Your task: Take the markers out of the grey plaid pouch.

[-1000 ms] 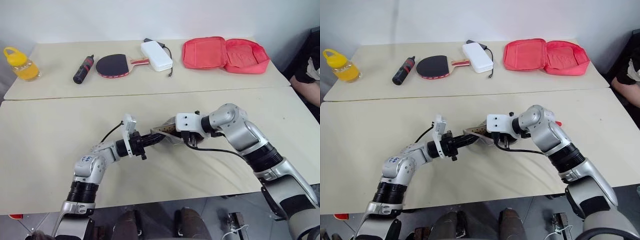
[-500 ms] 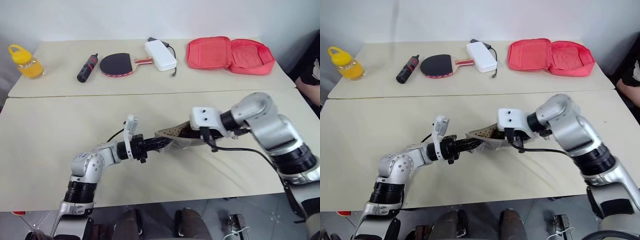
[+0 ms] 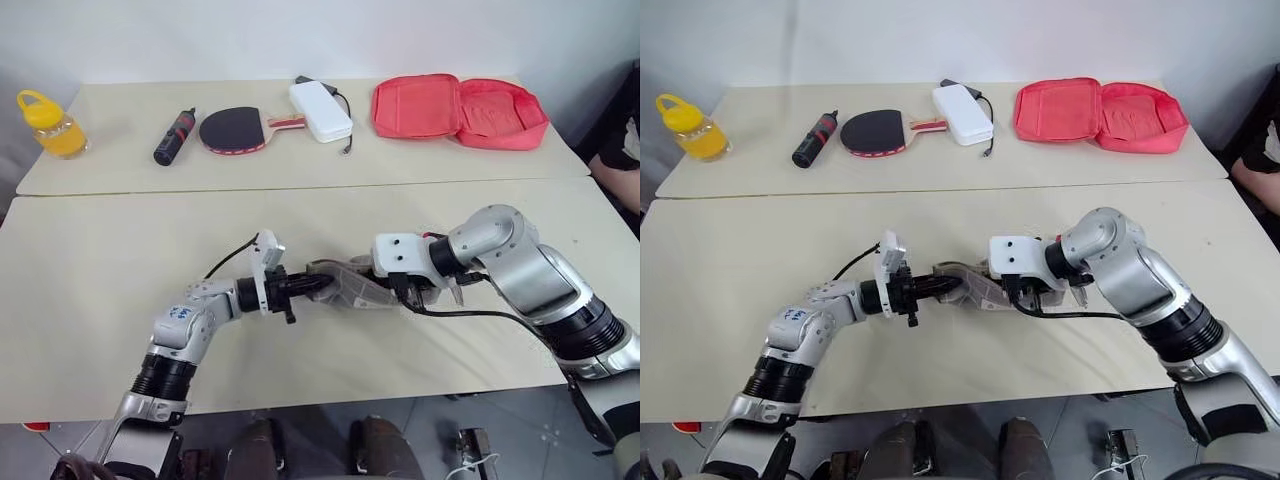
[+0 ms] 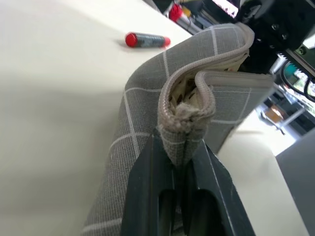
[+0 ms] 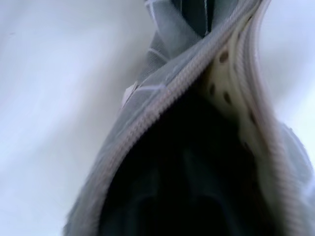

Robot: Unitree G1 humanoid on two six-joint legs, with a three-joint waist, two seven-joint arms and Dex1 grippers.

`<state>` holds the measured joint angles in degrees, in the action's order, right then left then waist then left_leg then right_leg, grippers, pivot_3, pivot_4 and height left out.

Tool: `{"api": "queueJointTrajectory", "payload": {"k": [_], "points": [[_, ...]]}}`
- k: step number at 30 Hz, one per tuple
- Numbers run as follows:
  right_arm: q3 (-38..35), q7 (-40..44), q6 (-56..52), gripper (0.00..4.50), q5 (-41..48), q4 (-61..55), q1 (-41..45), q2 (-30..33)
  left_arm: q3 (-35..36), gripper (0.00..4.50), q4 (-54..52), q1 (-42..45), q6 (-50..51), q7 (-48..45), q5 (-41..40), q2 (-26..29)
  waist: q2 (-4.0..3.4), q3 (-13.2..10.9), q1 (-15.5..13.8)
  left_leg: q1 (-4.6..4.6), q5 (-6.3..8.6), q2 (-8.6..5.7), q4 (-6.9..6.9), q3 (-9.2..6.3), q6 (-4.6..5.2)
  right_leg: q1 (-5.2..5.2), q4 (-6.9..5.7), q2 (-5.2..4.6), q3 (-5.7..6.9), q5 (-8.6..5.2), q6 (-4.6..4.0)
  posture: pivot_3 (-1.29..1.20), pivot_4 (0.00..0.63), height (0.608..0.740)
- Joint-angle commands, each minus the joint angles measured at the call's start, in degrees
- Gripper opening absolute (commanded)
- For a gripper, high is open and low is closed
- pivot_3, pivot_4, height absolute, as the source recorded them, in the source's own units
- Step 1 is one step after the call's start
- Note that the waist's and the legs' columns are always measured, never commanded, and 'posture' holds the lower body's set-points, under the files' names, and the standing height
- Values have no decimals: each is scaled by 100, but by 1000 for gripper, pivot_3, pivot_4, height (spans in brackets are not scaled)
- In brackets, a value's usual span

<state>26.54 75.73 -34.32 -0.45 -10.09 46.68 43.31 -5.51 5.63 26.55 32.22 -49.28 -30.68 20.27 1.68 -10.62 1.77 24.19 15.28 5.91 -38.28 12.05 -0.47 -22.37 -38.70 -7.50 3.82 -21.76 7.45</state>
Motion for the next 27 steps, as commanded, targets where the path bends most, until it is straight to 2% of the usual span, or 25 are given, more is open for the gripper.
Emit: {"api": "queueJointTrajectory", "payload": {"k": [1,4,8,19,25,27], "points": [[-220,-137,114,1973,21,133,263,-93,61,0,12,-39,-113,-41,67,-59,0,0,-3,0,0,0,0,0,0,0,0,0,0,0,0,0,150,740],[-349,-207,138,3010,136,226,395,-206,203,0,-41,-55,-66,-115,-102,-114,0,0,-9,0,0,0,1,-1,0,-1,-3,0,0,0,0,0,150,740],[-375,-298,162,3010,215,368,456,-369,391,0,-143,-17,63,-253,-322,-149,0,0,-9,2,0,-1,5,-1,0,-3,-2,0,2,0,0,0,150,740],[232,-945,803,3010,-625,1632,266,-894,252,0,-144,-29,10,-458,-141,-67,0,0,27,1,0,0,7,2,-1,-4,-5,1,2,0,0,0,150,740],[424,-554,534,3010,-651,1685,143,-818,215,0,-121,-61,-133,-413,10,-69,0,1,18,-2,0,1,-1,-1,0,3,-8,1,2,0,0,0,150,740],[408,-500,505,2616,-645,1645,120,-807,223,0,-128,-62,-192,-396,39,-79,1,1,12,-3,0,1,-1,-3,0,4,-9,1,2,0,0,0,150,740]]}}
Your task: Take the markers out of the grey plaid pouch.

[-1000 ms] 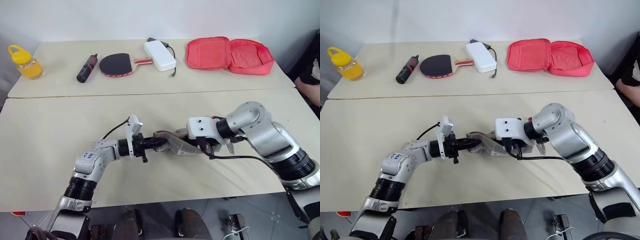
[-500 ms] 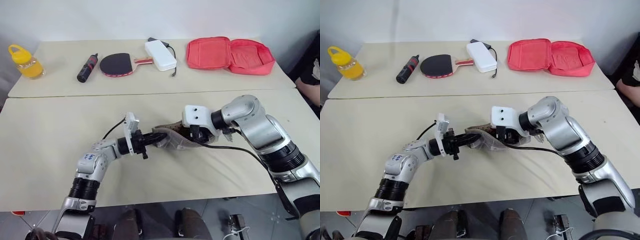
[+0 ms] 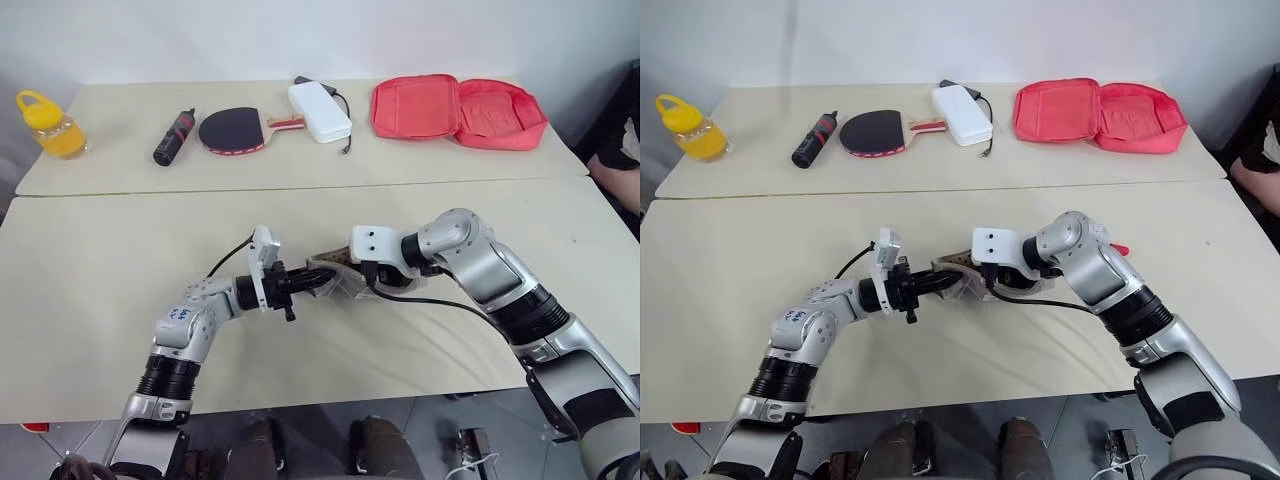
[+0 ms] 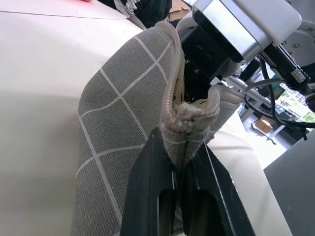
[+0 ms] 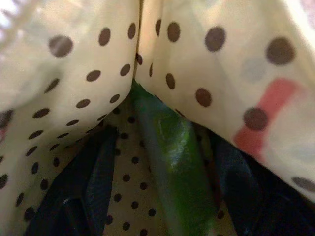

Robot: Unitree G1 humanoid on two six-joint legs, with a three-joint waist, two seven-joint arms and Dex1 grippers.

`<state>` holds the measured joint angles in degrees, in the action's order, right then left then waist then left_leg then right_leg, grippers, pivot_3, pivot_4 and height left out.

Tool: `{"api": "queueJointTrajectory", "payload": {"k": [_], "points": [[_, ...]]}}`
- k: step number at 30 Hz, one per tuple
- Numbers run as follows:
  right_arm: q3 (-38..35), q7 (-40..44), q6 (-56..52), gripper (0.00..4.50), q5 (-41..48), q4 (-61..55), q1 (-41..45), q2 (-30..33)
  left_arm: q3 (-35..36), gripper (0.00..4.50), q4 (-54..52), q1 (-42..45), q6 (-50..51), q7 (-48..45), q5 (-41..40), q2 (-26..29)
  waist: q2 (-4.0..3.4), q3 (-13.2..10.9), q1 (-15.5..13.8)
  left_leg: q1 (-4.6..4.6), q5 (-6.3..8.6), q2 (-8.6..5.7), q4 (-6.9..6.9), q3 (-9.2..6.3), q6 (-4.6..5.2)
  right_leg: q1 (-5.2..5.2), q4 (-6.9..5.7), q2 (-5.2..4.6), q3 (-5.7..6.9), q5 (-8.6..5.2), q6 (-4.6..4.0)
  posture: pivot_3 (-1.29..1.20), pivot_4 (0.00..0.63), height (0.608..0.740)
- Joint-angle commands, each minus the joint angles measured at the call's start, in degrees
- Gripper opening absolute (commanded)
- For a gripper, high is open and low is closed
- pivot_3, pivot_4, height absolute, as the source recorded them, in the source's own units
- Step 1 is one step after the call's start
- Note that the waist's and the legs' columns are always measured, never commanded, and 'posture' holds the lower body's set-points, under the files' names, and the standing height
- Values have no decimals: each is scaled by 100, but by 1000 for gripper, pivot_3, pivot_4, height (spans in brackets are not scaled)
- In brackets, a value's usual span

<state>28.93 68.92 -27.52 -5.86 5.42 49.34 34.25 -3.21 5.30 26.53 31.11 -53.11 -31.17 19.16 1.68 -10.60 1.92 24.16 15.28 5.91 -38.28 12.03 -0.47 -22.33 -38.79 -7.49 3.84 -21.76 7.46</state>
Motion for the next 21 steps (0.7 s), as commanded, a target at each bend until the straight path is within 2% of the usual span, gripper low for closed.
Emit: {"api": "queueJointTrajectory", "payload": {"k": [1,5,14,21], "points": [[144,193,-193,2381,-101,75,-151,101,7,0,-103,-59,-71,8,76,19,0,0,-4,0,0,0,0,0,0,0,0,0,1,0,0,0,150,740],[-56,323,-217,1090,-51,-187,-175,294,-17,0,-182,-88,-114,33,132,53,0,0,-4,0,0,0,-1,0,0,0,-1,0,0,0,0,0,150,740],[-1044,513,-425,1079,587,-1153,-51,999,-317,0,-829,-106,-1199,180,1035,432,0,-1,-19,5,1,-1,9,1,0,-8,8,-2,0,0,0,0,150,740],[-1263,606,-823,1079,925,-1533,58,1179,-493,0,-379,335,-2472,716,2121,415,-1,-2,-31,7,1,-2,10,2,1,-8,13,-3,1,0,0,0,150,740]]}}
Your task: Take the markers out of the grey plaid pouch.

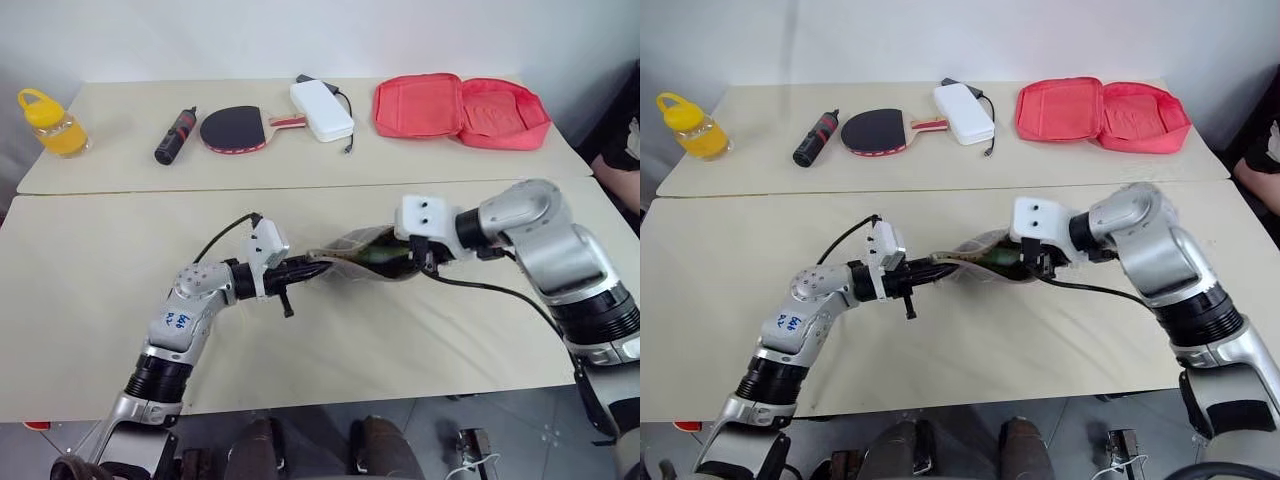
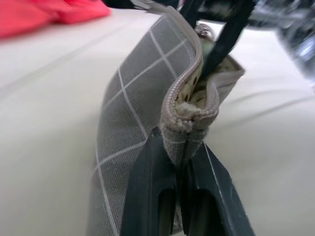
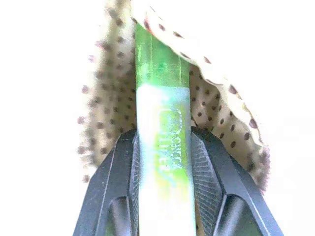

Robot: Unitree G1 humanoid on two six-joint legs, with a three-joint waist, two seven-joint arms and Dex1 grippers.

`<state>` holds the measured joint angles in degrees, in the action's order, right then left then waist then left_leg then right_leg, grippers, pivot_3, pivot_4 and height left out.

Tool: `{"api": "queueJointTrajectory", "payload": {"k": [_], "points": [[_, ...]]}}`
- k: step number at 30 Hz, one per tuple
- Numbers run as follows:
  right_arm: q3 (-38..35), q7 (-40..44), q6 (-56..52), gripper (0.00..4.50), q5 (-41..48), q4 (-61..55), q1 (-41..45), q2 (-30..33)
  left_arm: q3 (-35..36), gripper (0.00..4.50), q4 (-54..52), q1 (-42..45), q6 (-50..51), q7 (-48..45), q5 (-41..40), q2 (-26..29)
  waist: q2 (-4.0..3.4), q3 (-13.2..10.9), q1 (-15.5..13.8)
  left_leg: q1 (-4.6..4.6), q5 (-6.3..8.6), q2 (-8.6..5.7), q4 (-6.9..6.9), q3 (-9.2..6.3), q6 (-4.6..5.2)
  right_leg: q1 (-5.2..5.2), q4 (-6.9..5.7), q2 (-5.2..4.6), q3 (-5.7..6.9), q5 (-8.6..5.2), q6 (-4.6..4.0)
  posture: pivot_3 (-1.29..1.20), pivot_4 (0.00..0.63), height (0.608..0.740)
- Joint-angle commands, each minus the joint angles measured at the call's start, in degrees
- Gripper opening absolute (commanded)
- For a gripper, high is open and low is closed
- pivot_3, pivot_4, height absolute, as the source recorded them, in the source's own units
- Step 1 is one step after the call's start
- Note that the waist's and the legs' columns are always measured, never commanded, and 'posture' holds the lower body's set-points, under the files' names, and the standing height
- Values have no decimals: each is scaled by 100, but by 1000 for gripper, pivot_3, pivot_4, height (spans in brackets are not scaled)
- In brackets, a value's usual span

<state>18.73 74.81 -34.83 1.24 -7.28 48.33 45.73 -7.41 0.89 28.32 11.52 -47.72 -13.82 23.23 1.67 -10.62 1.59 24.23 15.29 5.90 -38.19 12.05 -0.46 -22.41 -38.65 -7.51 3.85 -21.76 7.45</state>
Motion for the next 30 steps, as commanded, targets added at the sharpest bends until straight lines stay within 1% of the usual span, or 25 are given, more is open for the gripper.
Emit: {"api": "queueJointTrajectory", "payload": {"k": [1,3,7,9,11,14,16,17,18,20,22,24,26,27,29,30], "points": [[-273,6,-170,1079,283,-286,188,8,-88,0,107,180,-633,210,471,5,0,0,4,3,0,0,0,1,0,-2,0,0,0,0,0,0,150,740],[-312,27,-241,1079,376,-313,200,56,-26,0,236,191,-831,262,611,92,0,0,8,3,1,0,2,4,1,-4,1,0,-1,0,0,0,150,740],[-739,10,-541,1079,896,-379,121,66,344,0,634,205,-1474,358,929,636,0,0,25,2,0,2,10,5,0,-9,1,2,0,0,0,0,150,740],[-879,-46,-617,1079,1062,-408,95,80,441,0,789,199,-1730,396,988,822,0,0,25,2,0,2,11,7,0,-11,0,1,-1,0,0,0,150,740],[-1188,-129,-902,1079,1406,-550,-5,65,565,0,918,145,-1983,536,1127,1016,0,0,7,2,1,1,10,7,1,-9,1,-2,-1,0,0,0,150,740],[-1526,-342,-1138,1079,1688,-721,-267,112,882,0,1103,50,-2262,964,1326,1244,0,0,-1,4,6,1,10,7,4,-9,5,-3,0,0,0,0,150,740],[-1462,-525,-744,1079,1383,-492,-572,292,936,0,1298,25,-2680,1331,1754,1493,1,-1,0,5,7,1,10,7,4,-8,6,-3,2,0,0,0,150,740],[-1307,-639,-302,1079,1032,-263,-784,471,1002,0,1354,15,-2838,1503,1851,1561,1,-1,-7,5,7,1,10,7,4,-8,8,-3,3,0,0,0,150,740],[-1167,-711,173,1079,726,-27,-982,638,1065,0,1359,-15,-2950,1570,1821,1586,2,-1,-15,5,7,0,10,7,4,-7,11,-4,3,0,0,0,150,740],[-1126,-808,637,1079,572,333,-1289,696,1112,0,1225,-172,-3006,1531,1632,1526,3,-2,-15,7,10,-4,10,13,9,-5,17,-10,5,0,2,0,150,740],[-1167,-978,1094,1079,525,627,-1424,510,1010,0,1058,-401,-2896,1411,1485,1358,2,-2,3,5,12,-4,10,26,11,-7,18,-13,4,2,4,0,150,740],[-1042,-1134,1658,1079,257,872,-1528,466,823,0,964,-600,-2927,1377,1597,1240,0,-3,45,1,12,1,11,41,9,-11,12,-8,3,2,4,0,150,740],[-1073,-1224,1853,1079,274,941,-1598,337,807,0,895,-690,-2770,1375,1499,1097,0,-4,54,1,9,5,10,51,5,-18,2,-3,2,2,4,0,150,740],[-1186,-1261,1789,1079,456,964,-1607,174,812,0,859,-726,-2705,1332,1415,1053,1,-4,57,2,8,6,8,57,3,-18,-2,-2,2,1,3,0,150,740],[-1342,-1240,1839,1079,752,1017,-1673,-90,822,572,677,-863,-2399,975,910,950,1,-4,66,1,6,13,3,59,1,-17,-4,5,2,1,3,0,150,740],[-1461,-1203,1527,1079,1003,981,-1704,-199,841,851,589,-913,-2250,891,743,914,1,-4,61,0,6,13,2,58,1,-16,-7,4,0,1,3,0,150,740]]}}
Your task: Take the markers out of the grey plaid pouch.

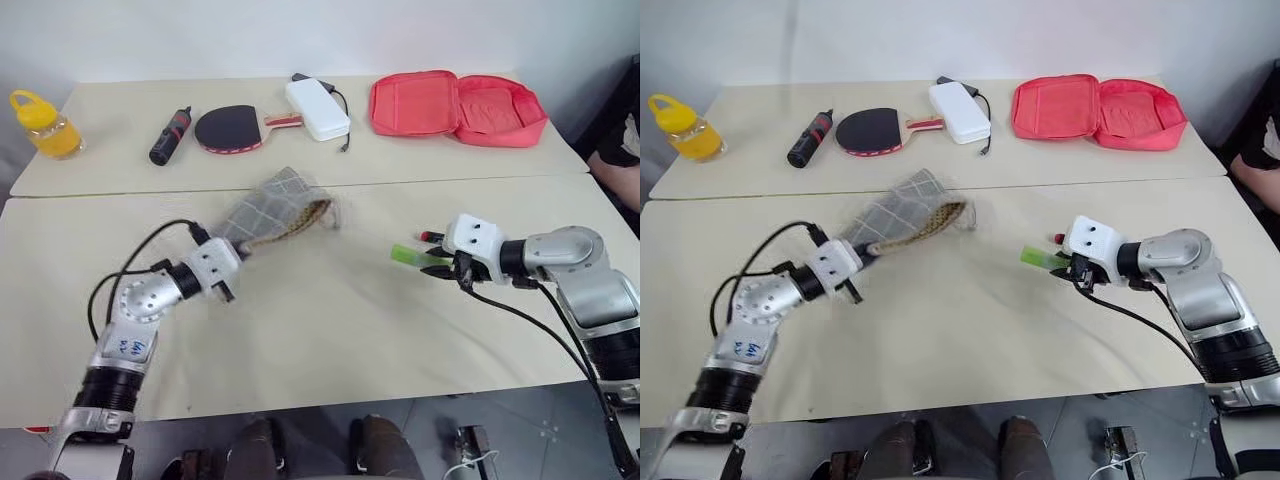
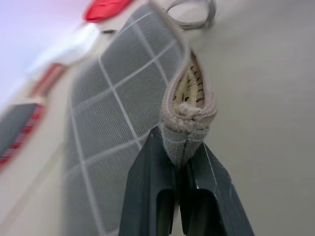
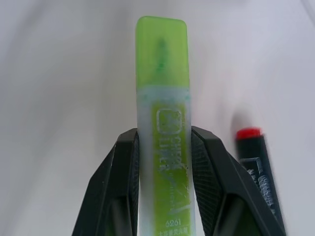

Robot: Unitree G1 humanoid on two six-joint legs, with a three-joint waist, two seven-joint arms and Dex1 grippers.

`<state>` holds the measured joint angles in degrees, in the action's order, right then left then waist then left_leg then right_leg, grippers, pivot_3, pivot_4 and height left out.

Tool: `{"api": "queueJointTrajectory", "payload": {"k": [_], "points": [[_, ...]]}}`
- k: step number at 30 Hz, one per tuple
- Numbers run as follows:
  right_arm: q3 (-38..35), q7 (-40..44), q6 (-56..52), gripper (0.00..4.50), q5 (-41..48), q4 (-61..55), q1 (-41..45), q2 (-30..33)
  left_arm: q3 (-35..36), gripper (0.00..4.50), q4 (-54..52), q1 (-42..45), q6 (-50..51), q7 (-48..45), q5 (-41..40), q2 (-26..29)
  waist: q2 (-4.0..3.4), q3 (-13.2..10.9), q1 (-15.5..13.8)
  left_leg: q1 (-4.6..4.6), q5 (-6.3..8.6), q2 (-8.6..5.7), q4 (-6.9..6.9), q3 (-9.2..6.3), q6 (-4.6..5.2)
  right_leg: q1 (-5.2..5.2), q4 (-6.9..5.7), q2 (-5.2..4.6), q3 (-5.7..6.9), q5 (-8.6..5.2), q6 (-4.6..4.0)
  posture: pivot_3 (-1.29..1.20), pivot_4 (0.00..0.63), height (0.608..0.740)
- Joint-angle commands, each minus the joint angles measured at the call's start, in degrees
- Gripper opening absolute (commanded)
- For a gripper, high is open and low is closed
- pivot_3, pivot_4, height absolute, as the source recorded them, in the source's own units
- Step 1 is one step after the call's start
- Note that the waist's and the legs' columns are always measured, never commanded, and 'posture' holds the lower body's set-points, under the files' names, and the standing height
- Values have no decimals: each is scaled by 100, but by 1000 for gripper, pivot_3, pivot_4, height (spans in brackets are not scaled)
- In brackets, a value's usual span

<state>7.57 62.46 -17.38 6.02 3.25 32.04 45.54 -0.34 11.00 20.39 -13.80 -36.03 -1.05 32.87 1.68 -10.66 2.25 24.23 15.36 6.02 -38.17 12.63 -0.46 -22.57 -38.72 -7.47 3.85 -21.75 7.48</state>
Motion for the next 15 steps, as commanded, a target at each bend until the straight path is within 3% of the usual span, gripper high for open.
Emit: {"api": "queueJointTrajectory", "payload": {"k": [1,9,11,15], "points": [[-347,61,-280,1429,543,-80,-117,-182,157,1099,-494,-151,343,-323,-627,-62,0,0,-22,0,0,0,-1,-2,0,0,-1,0,-1,0,0,0,150,740],[-465,23,-106,4281,586,-157,-251,-124,571,3760,-1230,-536,1011,-711,-1371,125,0,0,-63,0,2,-6,-2,-30,3,4,4,-7,-1,0,0,0,150,740],[-691,-47,-106,4500,857,-262,-301,-245,719,4404,-1575,-814,1309,-844,-1686,188,0,0,-38,0,2,-5,0,-32,3,4,3,-6,-2,0,0,0,150,740],[-1244,-159,-321,4500,1600,-788,-797,-549,1173,4458,-2152,-1473,1692,-729,-2107,199,0,0,-41,-4,3,-3,8,-33,0,4,4,-3,-2,0,0,0,150,740]]}}
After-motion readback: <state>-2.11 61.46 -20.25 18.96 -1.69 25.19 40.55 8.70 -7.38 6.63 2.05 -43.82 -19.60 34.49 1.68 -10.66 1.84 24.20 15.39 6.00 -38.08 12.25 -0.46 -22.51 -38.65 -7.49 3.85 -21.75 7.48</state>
